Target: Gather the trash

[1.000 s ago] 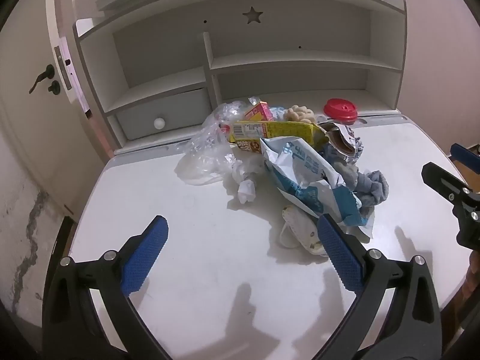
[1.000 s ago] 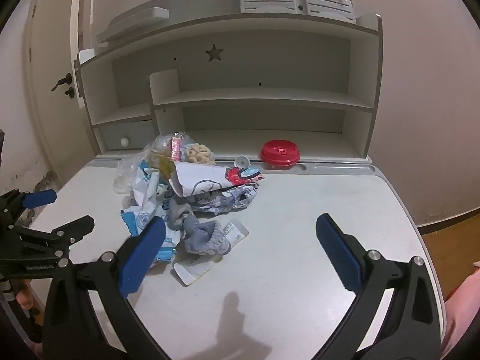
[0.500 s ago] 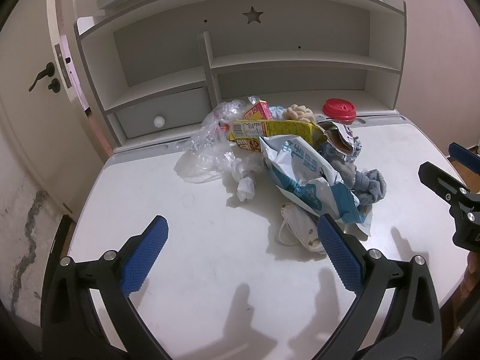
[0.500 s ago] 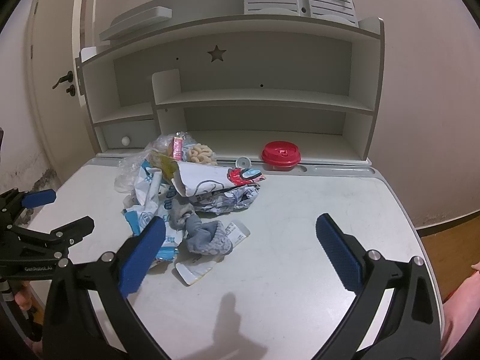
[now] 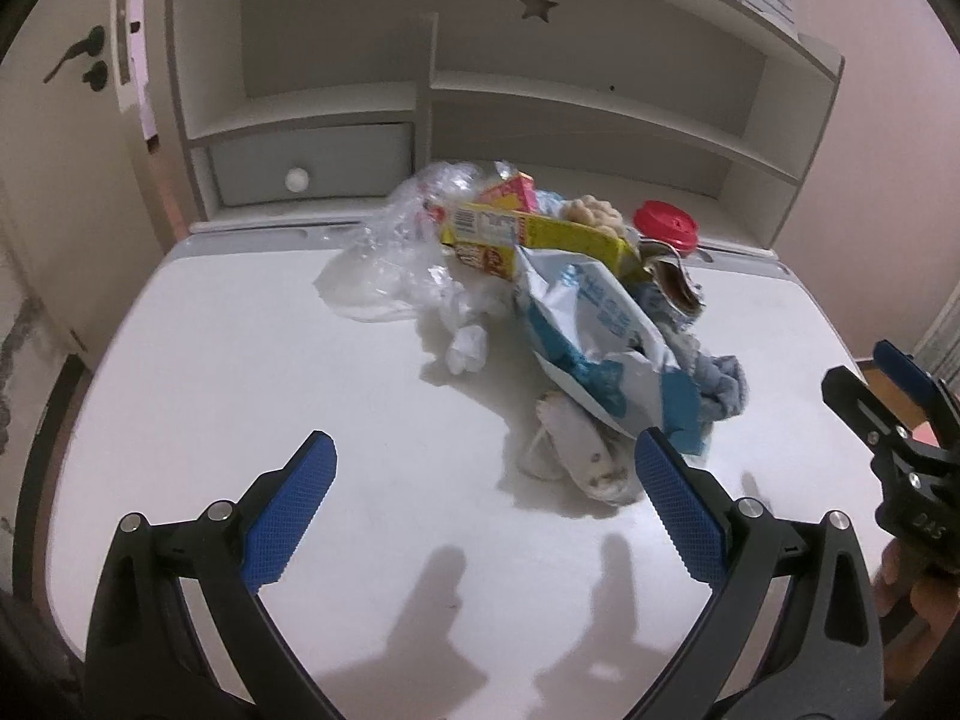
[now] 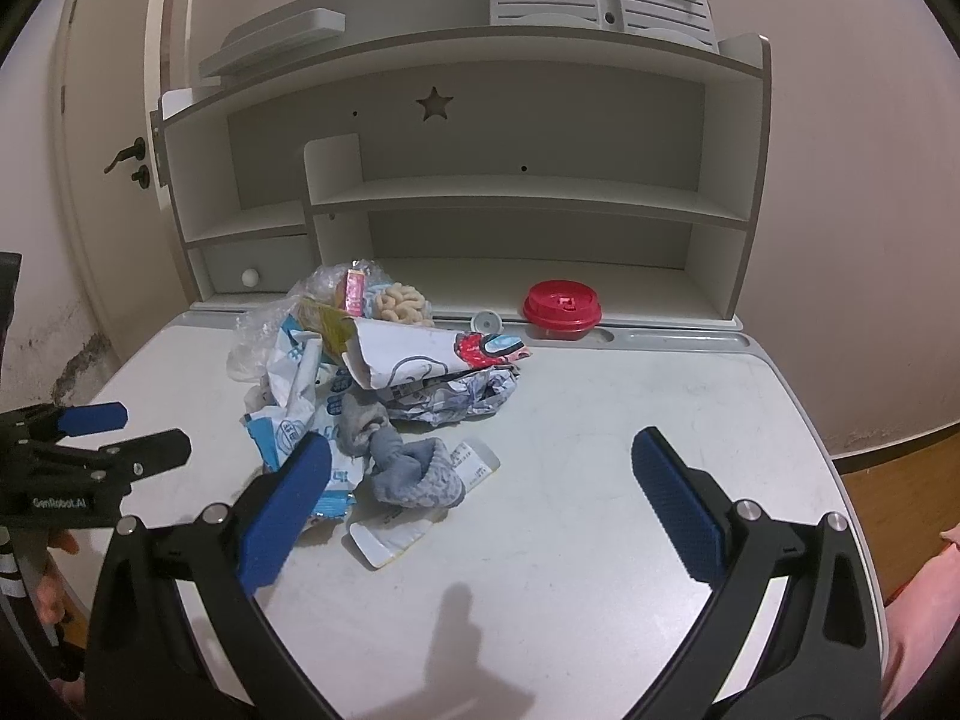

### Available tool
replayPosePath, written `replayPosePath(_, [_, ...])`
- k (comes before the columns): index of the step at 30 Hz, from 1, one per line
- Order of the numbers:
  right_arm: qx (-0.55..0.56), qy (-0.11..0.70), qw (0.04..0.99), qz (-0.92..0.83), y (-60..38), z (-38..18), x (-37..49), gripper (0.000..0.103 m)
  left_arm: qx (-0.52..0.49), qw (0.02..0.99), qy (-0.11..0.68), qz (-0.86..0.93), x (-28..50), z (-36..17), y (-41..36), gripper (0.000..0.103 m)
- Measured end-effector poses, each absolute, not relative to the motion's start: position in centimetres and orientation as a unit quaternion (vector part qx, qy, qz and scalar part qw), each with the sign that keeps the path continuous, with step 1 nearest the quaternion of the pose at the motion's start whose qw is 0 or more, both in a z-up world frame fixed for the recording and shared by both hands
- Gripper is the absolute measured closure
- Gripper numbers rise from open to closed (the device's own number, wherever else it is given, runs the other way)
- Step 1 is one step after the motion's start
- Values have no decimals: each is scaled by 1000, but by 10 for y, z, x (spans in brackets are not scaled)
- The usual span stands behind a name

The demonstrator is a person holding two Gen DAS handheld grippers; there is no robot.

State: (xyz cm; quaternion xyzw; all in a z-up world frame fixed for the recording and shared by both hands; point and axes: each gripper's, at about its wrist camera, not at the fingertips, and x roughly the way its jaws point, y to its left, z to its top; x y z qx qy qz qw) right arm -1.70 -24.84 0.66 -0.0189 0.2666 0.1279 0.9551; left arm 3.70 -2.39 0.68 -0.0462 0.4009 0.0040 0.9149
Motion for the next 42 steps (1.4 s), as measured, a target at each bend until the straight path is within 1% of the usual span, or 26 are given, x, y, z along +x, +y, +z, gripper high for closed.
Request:
replayPosePath(9, [-19,271,954,128,-249,5,-16,6,-57,914,401,2,40,12,-15,6])
replayPosePath(16, [-18,281,951,128,-251,6,-13,6,-45,911,409,-4,39,12,-19,6])
replayPosePath(25, [-9,275,953,127,-263,3,-7,6,-39,909,414,0,40,9,-26,6])
replayPosePath(33, [-14,295,948,115,-271,-1,0,6,-33,904,426,-7,43,0,-35,6])
replayPosePath(37, [-13,320,940,114,-272,-7,4,6,-28,904,427,-15,45,-3,-40,6])
replayPosePath(42, [-23,313,943,114,-269,-13,7,6,-31,905,421,-44,49,0,-52,6])
